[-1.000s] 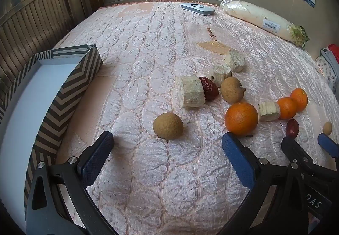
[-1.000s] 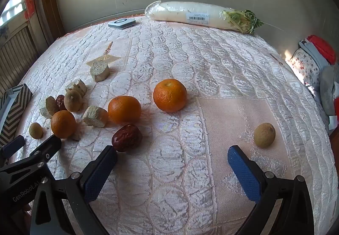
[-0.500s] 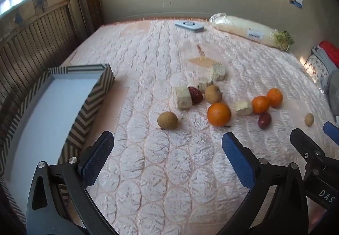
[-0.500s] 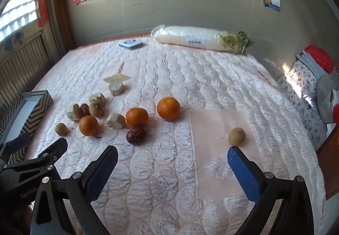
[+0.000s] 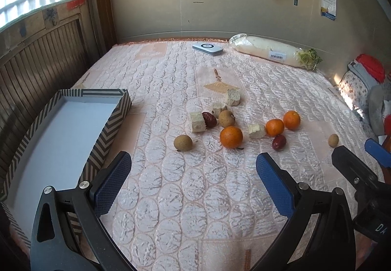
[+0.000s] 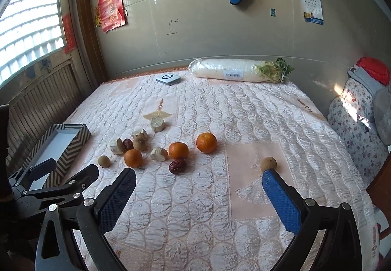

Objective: Organize fruits
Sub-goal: 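Move both grippers open toward the oranges and red dates on the bed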

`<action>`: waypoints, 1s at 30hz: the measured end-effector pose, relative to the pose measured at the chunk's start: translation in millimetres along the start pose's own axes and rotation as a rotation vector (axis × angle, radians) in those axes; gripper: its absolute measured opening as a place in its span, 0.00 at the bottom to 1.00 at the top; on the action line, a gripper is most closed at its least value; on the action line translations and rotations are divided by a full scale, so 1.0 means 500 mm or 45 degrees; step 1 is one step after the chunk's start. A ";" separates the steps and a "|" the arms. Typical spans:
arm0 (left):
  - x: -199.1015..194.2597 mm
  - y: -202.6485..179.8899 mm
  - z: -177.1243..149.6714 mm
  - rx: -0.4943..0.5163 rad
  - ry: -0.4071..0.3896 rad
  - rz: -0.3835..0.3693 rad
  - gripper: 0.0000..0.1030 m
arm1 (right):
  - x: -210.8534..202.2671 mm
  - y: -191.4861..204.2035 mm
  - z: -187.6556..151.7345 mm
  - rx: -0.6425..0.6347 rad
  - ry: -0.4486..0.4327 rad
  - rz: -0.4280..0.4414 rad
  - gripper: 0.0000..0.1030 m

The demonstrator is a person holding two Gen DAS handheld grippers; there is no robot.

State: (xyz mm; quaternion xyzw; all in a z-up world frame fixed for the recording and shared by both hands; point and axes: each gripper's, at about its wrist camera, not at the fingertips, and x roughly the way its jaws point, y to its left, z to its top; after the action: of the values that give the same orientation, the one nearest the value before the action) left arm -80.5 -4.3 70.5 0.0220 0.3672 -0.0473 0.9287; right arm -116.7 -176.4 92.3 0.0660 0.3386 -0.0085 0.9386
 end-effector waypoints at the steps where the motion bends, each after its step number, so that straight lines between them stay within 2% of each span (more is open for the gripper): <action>1: -0.002 0.000 0.000 0.001 0.003 -0.006 1.00 | -0.003 0.002 -0.001 -0.009 -0.006 0.002 1.00; 9: -0.022 -0.002 -0.008 -0.001 -0.013 -0.031 1.00 | -0.015 0.016 -0.013 -0.061 -0.020 0.047 0.93; 15: -0.019 0.002 -0.011 -0.018 -0.003 -0.029 1.00 | -0.011 0.019 -0.015 -0.060 -0.013 0.079 0.92; 30: 0.013 0.011 -0.010 -0.019 0.041 -0.030 1.00 | 0.016 0.007 -0.018 -0.045 0.032 0.066 0.91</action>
State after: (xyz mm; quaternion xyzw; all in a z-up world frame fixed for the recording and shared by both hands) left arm -78.7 1.0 62.2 0.0117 0.3825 -0.0552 0.9222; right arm -116.1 -171.7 81.0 0.0581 0.3485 0.0228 0.9352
